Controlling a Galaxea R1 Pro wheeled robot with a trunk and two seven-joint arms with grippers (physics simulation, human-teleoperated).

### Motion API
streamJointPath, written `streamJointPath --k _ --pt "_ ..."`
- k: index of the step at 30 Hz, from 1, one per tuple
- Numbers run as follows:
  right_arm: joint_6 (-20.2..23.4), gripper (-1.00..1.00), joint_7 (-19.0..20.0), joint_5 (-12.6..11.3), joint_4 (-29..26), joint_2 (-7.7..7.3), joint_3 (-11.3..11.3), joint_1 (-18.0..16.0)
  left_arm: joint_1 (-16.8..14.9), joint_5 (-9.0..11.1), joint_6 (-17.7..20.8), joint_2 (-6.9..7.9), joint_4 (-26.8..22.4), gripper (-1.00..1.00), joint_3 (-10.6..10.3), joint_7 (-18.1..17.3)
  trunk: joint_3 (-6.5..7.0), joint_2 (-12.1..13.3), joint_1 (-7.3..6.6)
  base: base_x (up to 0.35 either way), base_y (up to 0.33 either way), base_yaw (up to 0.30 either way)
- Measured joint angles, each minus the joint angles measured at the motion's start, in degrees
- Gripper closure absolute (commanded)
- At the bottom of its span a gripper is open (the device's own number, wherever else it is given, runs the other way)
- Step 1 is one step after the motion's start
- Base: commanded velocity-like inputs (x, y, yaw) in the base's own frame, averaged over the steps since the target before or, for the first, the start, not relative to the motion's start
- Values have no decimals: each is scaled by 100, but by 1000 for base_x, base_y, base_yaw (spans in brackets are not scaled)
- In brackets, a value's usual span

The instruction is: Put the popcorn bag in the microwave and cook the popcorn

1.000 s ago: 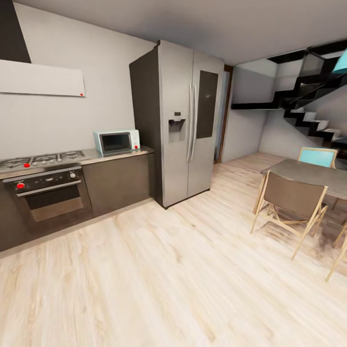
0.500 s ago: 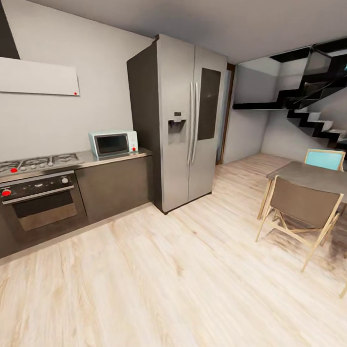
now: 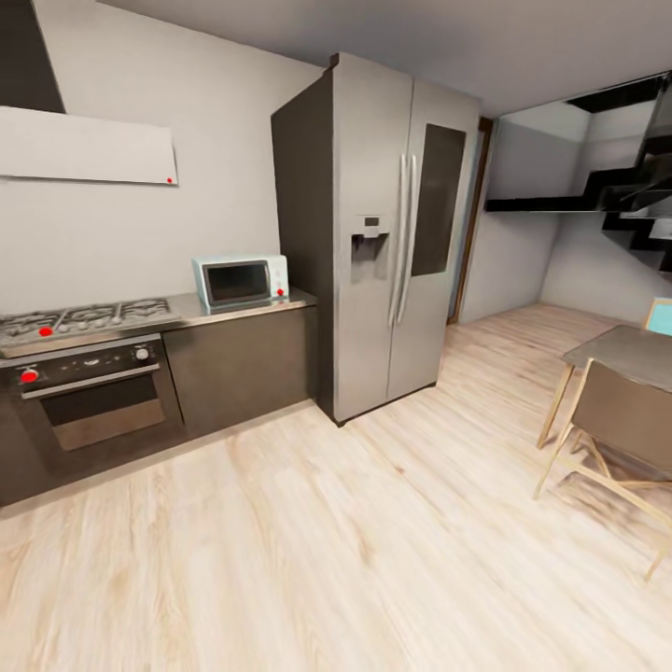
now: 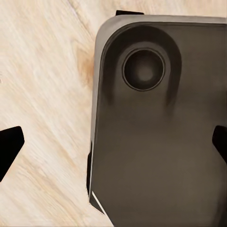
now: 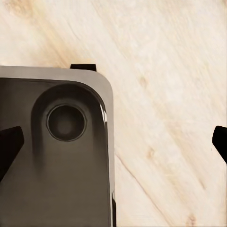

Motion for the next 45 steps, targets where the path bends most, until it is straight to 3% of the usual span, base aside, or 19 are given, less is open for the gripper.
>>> streamJointPath --k 8,19,45 --pt "0 -100 -5 0 0 0 0 0 0 0 3 0 0 -100 0 0 0 0 0 340 0 241" --pt "0 -100 0 0 0 0 0 0 0 0 5 0 0 -100 0 0 0 0 0 340 0 46" --pt "0 -100 -5 0 0 0 0 0 0 0 5 0 0 -100 0 0 0 0 0 340 0 252"
